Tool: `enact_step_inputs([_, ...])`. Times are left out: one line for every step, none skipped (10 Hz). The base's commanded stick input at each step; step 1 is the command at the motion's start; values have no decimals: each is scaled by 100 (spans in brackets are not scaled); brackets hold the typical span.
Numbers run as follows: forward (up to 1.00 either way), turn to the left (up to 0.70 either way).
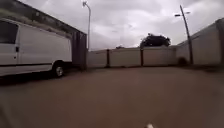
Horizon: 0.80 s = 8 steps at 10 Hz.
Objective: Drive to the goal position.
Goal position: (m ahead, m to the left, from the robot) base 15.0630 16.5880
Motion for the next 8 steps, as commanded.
enact_step_inputs([100,0])
enact_step_inputs([100,0])
enact_step_inputs([100,0])
enact_step_inputs([100,0])
enact_step_inputs([100,0])
enact_step_inputs([100,0])
enact_step_inputs([100,0])
enact_step_inputs([100,0])
